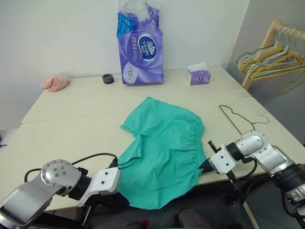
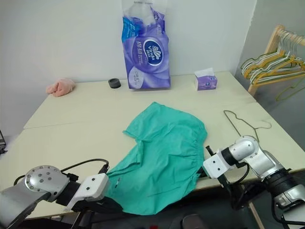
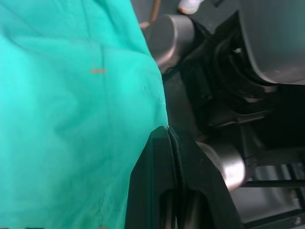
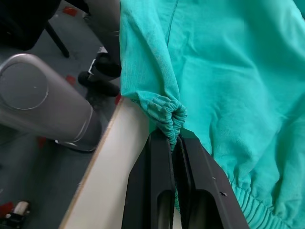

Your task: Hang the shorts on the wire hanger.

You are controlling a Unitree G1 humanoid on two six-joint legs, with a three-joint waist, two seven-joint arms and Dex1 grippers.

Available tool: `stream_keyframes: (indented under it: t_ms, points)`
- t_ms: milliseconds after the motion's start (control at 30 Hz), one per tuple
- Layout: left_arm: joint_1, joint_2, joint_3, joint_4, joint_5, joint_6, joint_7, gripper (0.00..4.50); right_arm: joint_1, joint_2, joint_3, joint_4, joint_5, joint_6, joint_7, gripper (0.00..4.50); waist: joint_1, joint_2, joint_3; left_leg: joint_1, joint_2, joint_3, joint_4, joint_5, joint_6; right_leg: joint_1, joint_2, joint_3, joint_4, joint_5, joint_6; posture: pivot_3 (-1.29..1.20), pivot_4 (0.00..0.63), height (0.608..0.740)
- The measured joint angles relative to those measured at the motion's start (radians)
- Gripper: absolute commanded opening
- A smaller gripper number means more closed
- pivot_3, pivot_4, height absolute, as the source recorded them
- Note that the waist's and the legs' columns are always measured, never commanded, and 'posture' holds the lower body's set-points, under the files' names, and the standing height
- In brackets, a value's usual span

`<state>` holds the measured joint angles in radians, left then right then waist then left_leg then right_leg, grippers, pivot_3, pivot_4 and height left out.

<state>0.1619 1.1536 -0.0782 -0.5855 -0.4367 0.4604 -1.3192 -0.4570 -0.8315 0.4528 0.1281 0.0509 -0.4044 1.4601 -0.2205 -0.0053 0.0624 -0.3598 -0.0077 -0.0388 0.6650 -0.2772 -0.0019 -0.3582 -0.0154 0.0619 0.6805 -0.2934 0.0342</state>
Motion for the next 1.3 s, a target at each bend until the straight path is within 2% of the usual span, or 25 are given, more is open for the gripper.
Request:
stream_keyframes:
  t_ms: [33,100,133,167,400,433,600,700,733,767,833,1000,1067,1133,1300]
  points:
    - [0.000,0.000,0.000,-0.005,-0.002,0.011,0.000,0.00,0.000,0.000,-0.001,-0.005,0.000,0.000,0.000,0.56,0.000,0.000,0.000,0.000,0.000,0.000,0.000,0.000,0.000,0.000,0.000,0.000,0.000,0.000,0.000,-0.24,0.014,0.740]
    - [0.000,0.000,-0.001,-0.008,-0.006,0.024,0.000,0.39,0.000,0.000,-0.001,-0.006,0.000,-0.002,0.001,1.04,0.000,0.000,0.000,0.000,0.000,0.000,0.000,0.000,0.000,0.000,0.000,0.000,0.000,-0.001,0.001,-0.24,0.016,0.740]
    - [0.000,0.000,-0.002,-0.011,-0.011,0.035,0.000,0.58,-0.001,-0.004,-0.001,-0.005,-0.002,-0.006,0.003,1.43,0.000,0.000,0.000,0.000,0.000,0.000,0.000,0.000,0.000,0.000,0.000,0.000,0.000,-0.001,0.001,-0.24,0.016,0.740]
    - [0.000,0.000,-0.004,-0.015,-0.014,0.040,0.000,0.85,-0.003,-0.012,0.000,-0.002,-0.004,-0.014,0.009,1.67,0.000,0.000,0.001,0.000,0.000,0.000,0.000,0.000,0.000,0.000,0.000,0.000,0.000,-0.001,0.001,-0.24,0.017,0.740]
    - [0.006,0.000,-0.007,-0.055,-0.030,0.057,0.000,2.94,-0.034,-0.097,-0.001,0.028,-0.026,-0.026,0.043,4.09,-0.001,-0.001,0.002,0.000,0.000,0.000,0.000,0.000,0.000,0.000,0.000,0.000,0.000,-0.001,0.000,-0.24,0.020,0.740]
    - [0.004,-0.005,-0.006,-0.055,-0.030,0.056,0.007,2.95,-0.034,-0.097,-0.006,0.027,-0.010,-0.001,0.044,4.33,-0.001,-0.001,0.002,0.000,0.000,0.000,0.000,0.000,0.000,0.000,0.001,0.000,0.000,-0.001,0.000,-0.24,0.020,0.740]
    - [-0.073,-0.114,0.047,-0.055,-0.145,0.126,0.088,2.95,-0.058,-0.090,-0.086,0.004,0.111,0.192,0.041,4.42,-0.001,-0.002,0.003,0.000,0.000,0.000,0.000,0.000,0.000,0.000,0.001,0.000,0.000,-0.001,0.000,-0.25,0.022,0.740]
    - [-0.121,-0.193,0.089,-0.053,-0.220,0.173,0.171,3.50,-0.078,-0.078,-0.159,-0.017,0.184,0.326,0.018,4.50,0.000,-0.002,0.003,0.000,0.000,-0.001,0.000,0.000,0.000,0.001,0.001,-0.001,-0.001,-0.001,0.000,-0.25,0.023,0.740]
    - [-0.154,-0.252,0.099,-0.047,-0.247,0.196,0.225,3.72,-0.079,-0.061,-0.192,-0.017,0.208,0.378,-0.007,4.50,0.001,-0.003,0.003,0.000,0.000,-0.002,0.000,0.000,0.000,0.001,0.000,-0.001,0.000,-0.001,0.000,-0.24,0.024,0.740]
    - [-0.176,-0.280,0.105,-0.045,-0.267,0.210,0.256,4.10,-0.079,-0.050,-0.207,-0.018,0.217,0.409,-0.028,4.50,0.001,-0.005,0.003,0.000,0.000,-0.002,0.000,0.000,0.000,0.001,0.001,-0.002,0.000,-0.001,0.000,-0.24,0.025,0.740]
    - [-0.195,-0.290,0.112,-0.044,-0.280,0.224,0.287,4.48,-0.065,-0.048,-0.237,-0.022,0.219,0.448,-0.058,4.50,0.002,-0.005,0.003,-0.001,0.000,-0.002,0.000,0.000,0.000,0.001,0.001,-0.002,0.000,0.000,0.000,-0.25,0.027,0.740]
    - [-0.166,-0.282,0.118,-0.005,-0.286,0.223,0.259,4.48,0.043,-0.054,-0.320,-0.086,0.277,0.597,-0.126,4.50,0.000,-0.004,0.004,-0.001,0.000,-0.002,0.000,-0.001,-0.001,0.000,0.001,-0.001,0.000,-0.001,0.001,-0.26,0.027,0.740]
    - [-0.177,-0.292,0.114,0.019,-0.247,0.179,0.267,4.48,0.044,-0.015,-0.386,-0.078,0.286,0.661,-0.228,4.50,-0.003,-0.004,0.004,0.000,0.000,-0.001,0.000,0.000,-0.001,0.001,0.002,0.000,-0.001,-0.002,0.002,-0.26,0.028,0.740]
    - [-0.219,-0.347,0.111,0.059,-0.198,0.134,0.312,4.48,0.037,0.048,-0.472,-0.035,0.286,0.699,-0.372,4.50,-0.001,-0.005,0.004,0.000,0.000,-0.001,0.000,0.000,-0.001,0.001,0.002,0.000,-0.001,-0.001,0.001,-0.27,0.031,0.740]
    - [-0.238,-0.379,0.099,0.060,-0.211,0.127,0.324,4.48,0.070,0.137,-0.550,-0.003,0.265,0.717,-0.577,4.50,-0.001,-0.005,0.004,-0.003,0.000,0.000,0.000,-0.001,-0.002,-0.001,0.002,0.001,-0.001,0.000,0.000,-0.28,0.031,0.740]
